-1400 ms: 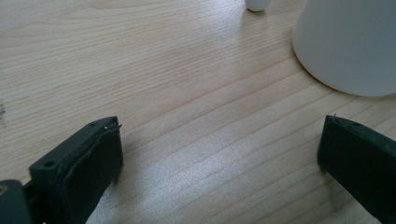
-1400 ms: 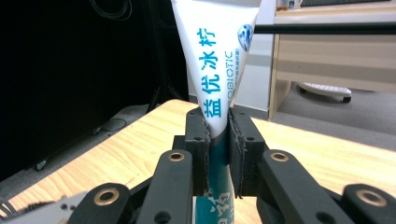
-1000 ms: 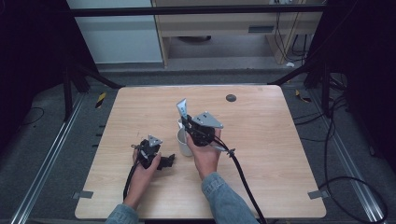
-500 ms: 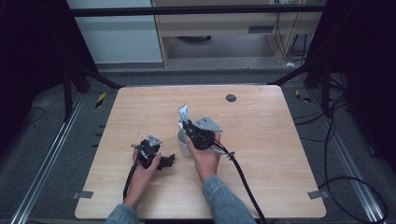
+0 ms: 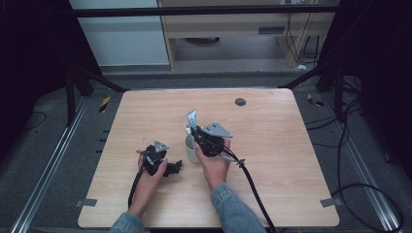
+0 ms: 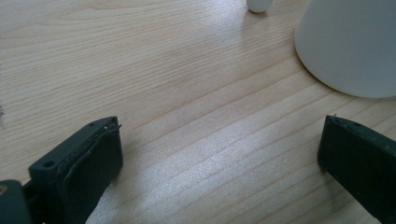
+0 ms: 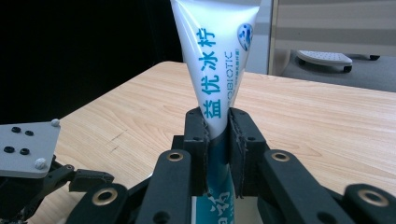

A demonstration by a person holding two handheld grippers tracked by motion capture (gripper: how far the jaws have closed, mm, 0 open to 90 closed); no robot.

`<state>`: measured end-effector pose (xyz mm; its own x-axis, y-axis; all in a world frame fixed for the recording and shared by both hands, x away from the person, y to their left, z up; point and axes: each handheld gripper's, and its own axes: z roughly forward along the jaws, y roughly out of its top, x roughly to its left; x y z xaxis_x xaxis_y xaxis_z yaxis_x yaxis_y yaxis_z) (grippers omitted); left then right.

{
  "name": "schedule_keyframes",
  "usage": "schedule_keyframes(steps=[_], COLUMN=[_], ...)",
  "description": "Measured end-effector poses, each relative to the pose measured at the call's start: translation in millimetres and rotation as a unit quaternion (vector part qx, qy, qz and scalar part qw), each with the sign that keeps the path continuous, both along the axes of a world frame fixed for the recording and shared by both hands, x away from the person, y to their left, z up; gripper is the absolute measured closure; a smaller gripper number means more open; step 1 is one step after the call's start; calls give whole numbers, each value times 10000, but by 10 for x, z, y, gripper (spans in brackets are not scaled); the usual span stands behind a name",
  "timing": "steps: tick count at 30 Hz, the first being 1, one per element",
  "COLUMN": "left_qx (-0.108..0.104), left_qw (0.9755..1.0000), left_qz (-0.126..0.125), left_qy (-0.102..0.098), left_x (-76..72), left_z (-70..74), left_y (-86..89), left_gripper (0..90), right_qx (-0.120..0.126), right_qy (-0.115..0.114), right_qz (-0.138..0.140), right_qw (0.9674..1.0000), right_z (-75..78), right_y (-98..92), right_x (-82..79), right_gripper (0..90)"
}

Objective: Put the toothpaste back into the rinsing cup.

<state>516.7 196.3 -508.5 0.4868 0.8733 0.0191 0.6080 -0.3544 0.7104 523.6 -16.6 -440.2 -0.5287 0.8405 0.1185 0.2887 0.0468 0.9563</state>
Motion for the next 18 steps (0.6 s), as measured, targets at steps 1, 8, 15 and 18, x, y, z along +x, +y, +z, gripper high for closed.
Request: schedule_keyframes(steps=[1,8,15,18], left_qx=[0,0,-2,-1], left_qw=[10000,10000,10000,10000], left_qz=[-1,-2,-3,-4], left_qy=[0,0,-1,-2], left_x=[0,0,1,1], left_z=[0,0,0,0], left_y=[0,0,0,0], left_gripper=[0,0,0,0], right_qx=[3,-25,-43,-57], right_qy=[-4,8,11,8], right_qz=[5,32,49,52], right_qw=[10000,10000,10000,10000], right_z=[0,4,9,10], right_y=[2,-7,4,2], right_x=[-1,2,5,7], right_gripper=[784,779,776,775])
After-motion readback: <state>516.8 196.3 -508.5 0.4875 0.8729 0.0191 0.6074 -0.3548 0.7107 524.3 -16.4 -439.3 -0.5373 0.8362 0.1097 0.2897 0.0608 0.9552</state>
